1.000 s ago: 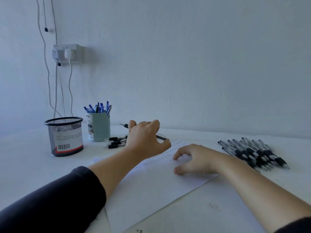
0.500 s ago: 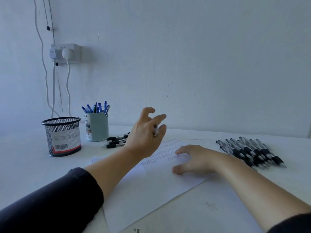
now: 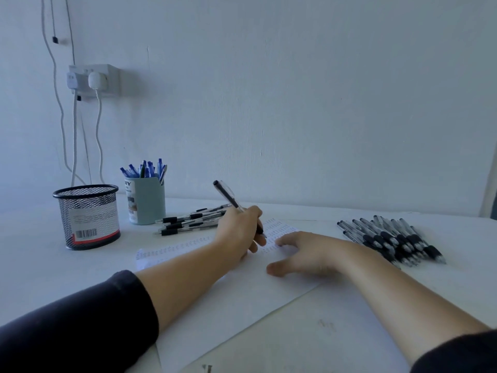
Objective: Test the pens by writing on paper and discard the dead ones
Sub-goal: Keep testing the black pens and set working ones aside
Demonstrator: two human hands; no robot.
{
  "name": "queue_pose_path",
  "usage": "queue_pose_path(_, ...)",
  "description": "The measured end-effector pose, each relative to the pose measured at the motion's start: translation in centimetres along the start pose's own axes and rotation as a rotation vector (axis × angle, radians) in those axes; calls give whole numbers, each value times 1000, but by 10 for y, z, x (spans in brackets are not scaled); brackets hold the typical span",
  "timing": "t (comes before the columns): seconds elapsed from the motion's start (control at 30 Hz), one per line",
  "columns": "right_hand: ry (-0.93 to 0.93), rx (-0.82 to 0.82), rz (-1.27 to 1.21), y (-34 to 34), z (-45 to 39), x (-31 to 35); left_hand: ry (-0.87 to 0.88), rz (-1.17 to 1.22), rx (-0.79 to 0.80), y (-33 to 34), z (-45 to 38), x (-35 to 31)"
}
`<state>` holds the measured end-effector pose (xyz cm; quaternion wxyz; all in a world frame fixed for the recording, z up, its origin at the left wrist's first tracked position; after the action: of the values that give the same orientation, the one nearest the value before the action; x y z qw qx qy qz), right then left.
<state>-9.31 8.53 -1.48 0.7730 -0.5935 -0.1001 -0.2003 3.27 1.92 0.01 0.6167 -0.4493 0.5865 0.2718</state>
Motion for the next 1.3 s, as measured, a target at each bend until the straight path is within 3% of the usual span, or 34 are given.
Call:
queue_pose_path(0.4,-13,12,21,0,1,3,-5,-321,-82,-7,-1,-2)
queue_pose_path(0.9,-11,17,5,0,-1,1,16,-484,-63,-3,1,-4)
queue_pose_path(1.3,-5,27,-9,1,0,1,49,-473,-101,-4,2,-4)
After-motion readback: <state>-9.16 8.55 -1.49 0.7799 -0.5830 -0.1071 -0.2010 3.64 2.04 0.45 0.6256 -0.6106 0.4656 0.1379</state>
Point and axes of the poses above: each hand's wrist, its own z-axis away from the middle knuckle, its own y-axis out of the palm, x = y × z, the point moved 6 cm from there along -z, towards the middle knuckle, and after that the axes turned 11 degrees about x, right-handed, at the moved point
